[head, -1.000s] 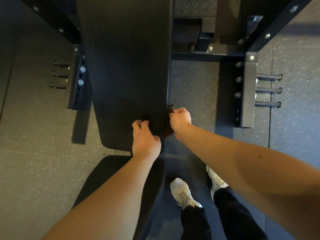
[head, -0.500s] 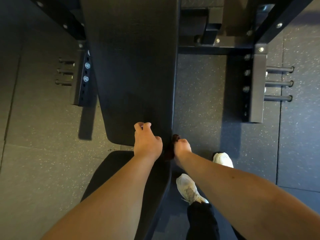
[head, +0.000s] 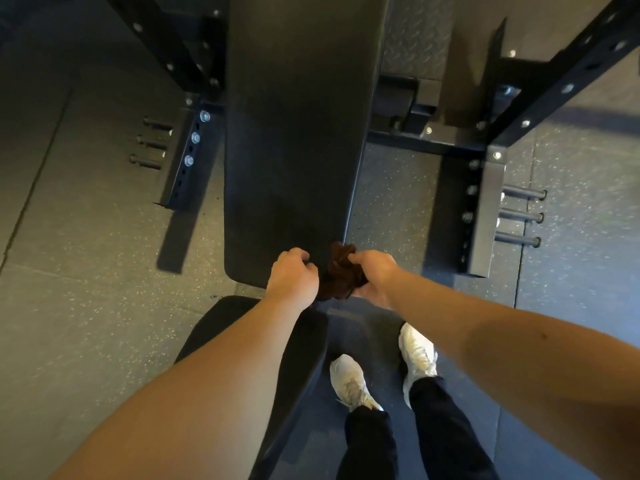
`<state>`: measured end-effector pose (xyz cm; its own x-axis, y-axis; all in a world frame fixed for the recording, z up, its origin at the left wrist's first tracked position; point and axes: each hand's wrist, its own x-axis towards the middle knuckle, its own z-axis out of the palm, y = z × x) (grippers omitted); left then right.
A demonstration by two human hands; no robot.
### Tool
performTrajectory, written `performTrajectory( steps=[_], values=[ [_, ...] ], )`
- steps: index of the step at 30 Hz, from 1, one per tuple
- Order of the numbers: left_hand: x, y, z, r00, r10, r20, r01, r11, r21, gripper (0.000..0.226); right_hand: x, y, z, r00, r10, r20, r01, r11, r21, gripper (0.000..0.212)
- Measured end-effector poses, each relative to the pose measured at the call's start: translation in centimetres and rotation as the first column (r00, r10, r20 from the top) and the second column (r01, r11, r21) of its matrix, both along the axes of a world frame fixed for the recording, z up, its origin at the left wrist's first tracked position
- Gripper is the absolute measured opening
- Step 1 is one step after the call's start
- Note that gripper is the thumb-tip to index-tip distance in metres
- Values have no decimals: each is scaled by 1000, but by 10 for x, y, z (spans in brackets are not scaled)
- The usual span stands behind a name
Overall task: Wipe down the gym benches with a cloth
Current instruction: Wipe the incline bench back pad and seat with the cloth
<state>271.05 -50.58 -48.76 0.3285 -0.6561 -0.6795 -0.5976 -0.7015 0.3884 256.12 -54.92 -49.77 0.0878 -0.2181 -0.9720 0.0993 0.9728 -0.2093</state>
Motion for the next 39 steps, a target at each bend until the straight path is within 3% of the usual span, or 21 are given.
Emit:
performTrajectory(
  steps=[4, 8, 10, 14, 17, 21, 24, 27, 31, 34, 36, 37, 39],
  values=[
    [0, 12, 17, 965, 168, -200, -153, 984, 88, 49, -14, 13, 32, 991, 46, 122, -40, 998, -45, 13],
    [5, 30, 25, 823, 368, -432, -291, 927, 236, 53, -14, 31, 46, 982, 142, 124, -130, 986, -103, 19],
    [3, 42, 26, 778, 370, -508, -273, 927, 258, 48, -11, 39, 48, 971, 199, 133, -184, 976, -120, 22],
    [-3, 72, 28, 826, 300, -477, -228, 952, 203, 39, -7, 56, 45, 944, 249, 214, -238, 968, -79, 23],
    [-4, 90, 28, 844, 356, -401, -324, 934, 149, 27, -9, 62, 42, 915, 323, 243, -305, 946, -108, 30],
    [-2, 101, 32, 756, 530, -383, -538, 837, 96, 13, -21, 65, 41, 896, 400, 190, -375, 914, -158, 43],
    [-7, 103, 41, 675, 626, -391, -657, 751, 68, 6, -29, 65, 44, 864, 471, 179, -447, 880, -160, 39],
    [-14, 104, 56, 683, 639, -353, -678, 735, 18, 21, -34, 65, 51, 830, 521, 202, -495, 853, -165, 39],
    [-17, 104, 72, 683, 649, -335, -688, 725, 1, 39, -37, 59, 64, 692, 659, 294, -610, 752, -250, 62],
    [-20, 100, 77, 607, 710, -358, -730, 676, 102, 38, -39, 53, 67, 630, 752, 196, -692, 658, -297, 56],
    [-21, 101, 81, 506, 766, -397, -770, 608, 191, 40, -40, 54, 69, 657, 749, 86, -704, 650, -286, 50],
    [-22, 103, 83, 482, 768, -422, -771, 600, 213, 37, -42, 55, 71, 712, 698, 75, -661, 703, -261, 50],
    [-23, 112, 85, 540, 722, -433, -739, 653, 165, 39, -47, 57, 74, 868, 481, 125, -461, 873, -159, 50]
  ],
)
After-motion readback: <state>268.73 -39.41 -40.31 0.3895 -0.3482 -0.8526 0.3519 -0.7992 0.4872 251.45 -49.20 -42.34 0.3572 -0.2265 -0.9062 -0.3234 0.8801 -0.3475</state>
